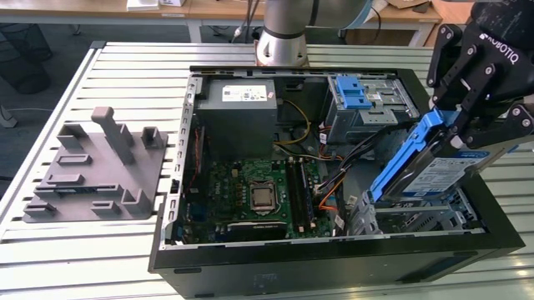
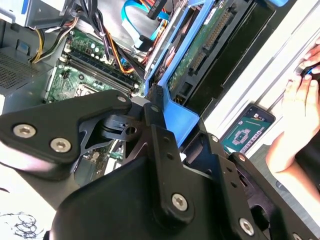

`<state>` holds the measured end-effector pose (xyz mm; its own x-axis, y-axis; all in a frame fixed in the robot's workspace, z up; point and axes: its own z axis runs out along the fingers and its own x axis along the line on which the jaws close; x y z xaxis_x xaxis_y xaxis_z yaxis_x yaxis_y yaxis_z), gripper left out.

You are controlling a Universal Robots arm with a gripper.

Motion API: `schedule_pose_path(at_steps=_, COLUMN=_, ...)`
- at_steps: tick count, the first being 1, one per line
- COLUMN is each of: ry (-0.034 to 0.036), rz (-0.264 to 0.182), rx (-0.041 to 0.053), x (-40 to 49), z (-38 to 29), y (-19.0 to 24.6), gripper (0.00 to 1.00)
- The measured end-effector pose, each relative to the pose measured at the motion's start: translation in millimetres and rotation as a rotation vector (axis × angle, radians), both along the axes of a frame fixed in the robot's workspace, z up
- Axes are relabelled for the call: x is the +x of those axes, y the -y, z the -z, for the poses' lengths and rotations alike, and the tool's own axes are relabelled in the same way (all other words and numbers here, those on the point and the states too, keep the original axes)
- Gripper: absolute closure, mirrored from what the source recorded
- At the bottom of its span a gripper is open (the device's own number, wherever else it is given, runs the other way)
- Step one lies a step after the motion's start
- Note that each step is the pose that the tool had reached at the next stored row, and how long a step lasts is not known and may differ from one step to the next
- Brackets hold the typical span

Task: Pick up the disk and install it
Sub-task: 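Insert the disk into the insertion slot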

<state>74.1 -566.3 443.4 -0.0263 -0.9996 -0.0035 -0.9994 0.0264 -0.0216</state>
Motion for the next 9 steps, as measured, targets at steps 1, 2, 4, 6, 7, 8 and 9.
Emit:
schedule_pose_path(at_steps=1, ry=0.0000, rz=0.000, rx=-0.0002, x=0.0, z=0.5, y=0.0, gripper=0.63)
schedule_pose_path(at_steps=2, ry=0.0000, rz=0.000, rx=-0.0004, x=-0.1, z=1.1, y=0.0, gripper=0.63)
schedule_pose_path(at_steps=4, ry=-0.0001, rz=0.000, rx=-0.0006, x=-0.2, z=2.2, y=0.2, gripper=0.63)
schedule_pose_path(at_steps=6, ry=-0.0001, rz=0.000, rx=-0.0005, x=-0.2, z=3.0, y=0.2, gripper=0.63)
schedule_pose_path(at_steps=7, ry=0.0000, rz=0.000, rx=-0.0003, x=-0.3, z=3.1, y=0.3, gripper=0.63)
schedule_pose_path(at_steps=8, ry=0.0000, rz=0.000, rx=-0.0002, x=-0.3, z=3.2, y=0.2, gripper=0.63)
schedule_pose_path(at_steps=9, ry=0.0000, rz=0.000, rx=-0.0002, x=-0.2, z=3.2, y=0.2, gripper=0.63)
